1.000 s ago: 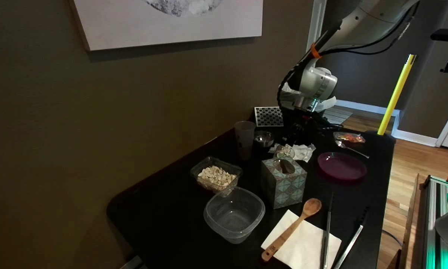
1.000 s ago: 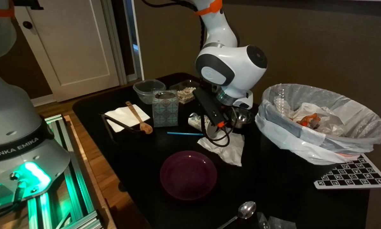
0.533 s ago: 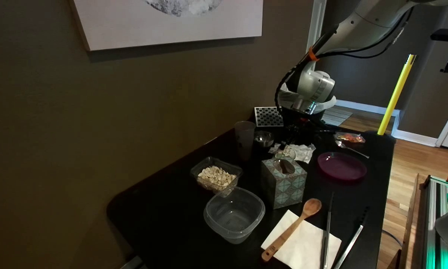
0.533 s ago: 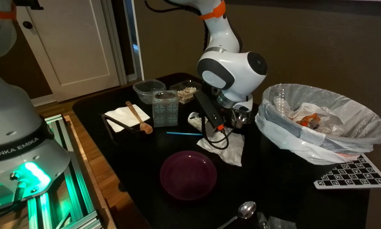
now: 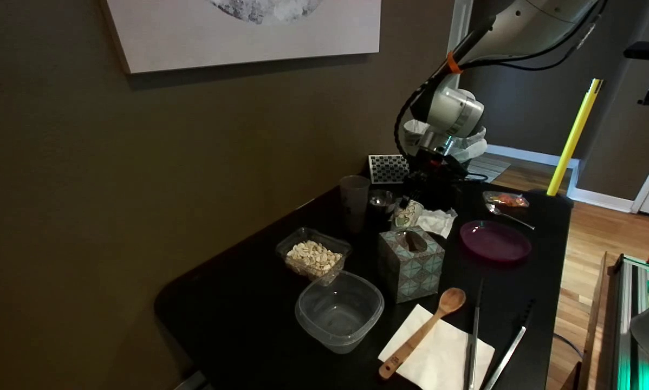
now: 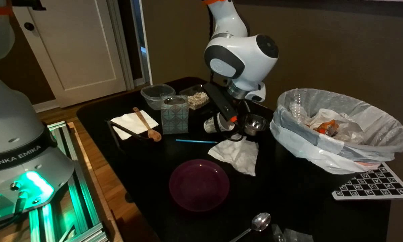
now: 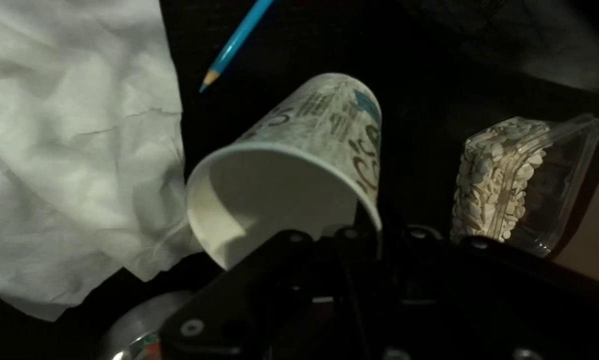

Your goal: Put the paper cup in an upright position

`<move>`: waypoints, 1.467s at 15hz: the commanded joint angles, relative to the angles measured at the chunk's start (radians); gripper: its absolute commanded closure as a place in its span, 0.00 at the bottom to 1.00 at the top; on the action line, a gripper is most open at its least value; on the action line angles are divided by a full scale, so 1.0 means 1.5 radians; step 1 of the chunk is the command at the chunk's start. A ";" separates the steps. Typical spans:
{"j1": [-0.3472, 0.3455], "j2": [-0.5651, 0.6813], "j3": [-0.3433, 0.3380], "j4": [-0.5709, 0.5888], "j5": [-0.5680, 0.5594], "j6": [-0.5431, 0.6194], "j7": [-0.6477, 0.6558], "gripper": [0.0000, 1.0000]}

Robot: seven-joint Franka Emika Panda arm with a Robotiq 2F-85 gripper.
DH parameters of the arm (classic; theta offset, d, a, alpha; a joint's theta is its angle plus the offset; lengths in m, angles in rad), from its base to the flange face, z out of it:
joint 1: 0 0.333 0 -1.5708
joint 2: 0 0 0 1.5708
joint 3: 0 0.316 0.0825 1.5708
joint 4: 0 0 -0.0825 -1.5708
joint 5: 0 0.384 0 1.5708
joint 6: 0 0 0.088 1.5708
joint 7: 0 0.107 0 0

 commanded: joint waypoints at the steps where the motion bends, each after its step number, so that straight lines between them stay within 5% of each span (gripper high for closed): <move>1: 0.045 -0.037 -0.004 -0.061 -0.009 0.077 -0.005 0.99; 8: 0.129 -0.063 0.006 -0.155 -0.133 0.292 0.020 0.99; 16: 0.286 -0.050 -0.090 -0.235 -0.248 0.491 0.047 0.99; 17: 0.299 -0.046 -0.100 -0.241 -0.243 0.505 0.050 0.69; 19: 0.321 -0.046 -0.122 -0.248 -0.231 0.517 0.057 0.62; 20: 0.285 -0.055 -0.108 -0.260 -0.345 0.522 0.156 0.55; 22: 0.295 -0.072 -0.139 -0.263 -0.410 0.514 0.229 0.40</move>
